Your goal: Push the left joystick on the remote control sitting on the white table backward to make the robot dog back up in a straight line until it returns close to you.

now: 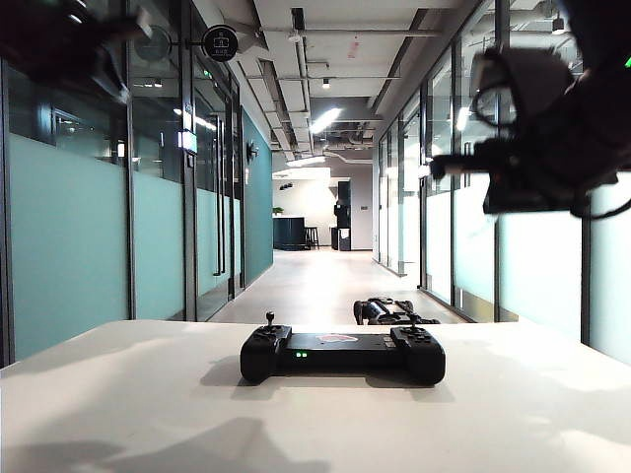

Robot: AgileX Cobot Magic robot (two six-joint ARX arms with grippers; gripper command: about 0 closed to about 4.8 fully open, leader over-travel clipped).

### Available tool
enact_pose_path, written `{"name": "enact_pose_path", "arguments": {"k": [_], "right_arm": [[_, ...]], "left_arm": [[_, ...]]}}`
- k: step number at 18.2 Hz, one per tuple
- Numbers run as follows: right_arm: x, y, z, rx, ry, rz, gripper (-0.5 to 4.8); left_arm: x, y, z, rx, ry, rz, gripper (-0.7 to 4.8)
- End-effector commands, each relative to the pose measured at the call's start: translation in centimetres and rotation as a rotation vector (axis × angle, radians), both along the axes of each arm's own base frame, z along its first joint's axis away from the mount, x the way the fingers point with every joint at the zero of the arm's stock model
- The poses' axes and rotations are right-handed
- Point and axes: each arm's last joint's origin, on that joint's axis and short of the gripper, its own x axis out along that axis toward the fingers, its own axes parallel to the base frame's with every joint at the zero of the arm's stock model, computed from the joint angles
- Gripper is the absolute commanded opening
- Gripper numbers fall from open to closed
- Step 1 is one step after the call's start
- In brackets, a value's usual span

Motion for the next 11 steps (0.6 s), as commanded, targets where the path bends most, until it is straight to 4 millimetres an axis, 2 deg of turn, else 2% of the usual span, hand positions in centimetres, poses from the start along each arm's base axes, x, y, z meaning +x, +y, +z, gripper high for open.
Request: {"name": "enact_pose_path", "arguments": {"k": [1, 6, 11], "right_arm": [[-0.6, -0.2, 0.8, -0.002, -0.036, 0.034, -0.06], [-1.9, -0.8, 2.2, -0.008, -0.057, 0.093, -0.06], [-2.9, -1.4, 2.6, -0.008, -0.065, 0.108, -0.06]], "left_arm": [[-2.5, 0.4, -0.6, -0.014, -0.063, 0.012, -0.06], [-7.8, 1.9, -3.5, -0.018, -0.098, 0.036, -0.06], [-11.1, 2.9, -6.2, -0.021, -0.130, 0.062, -0.06]]}}
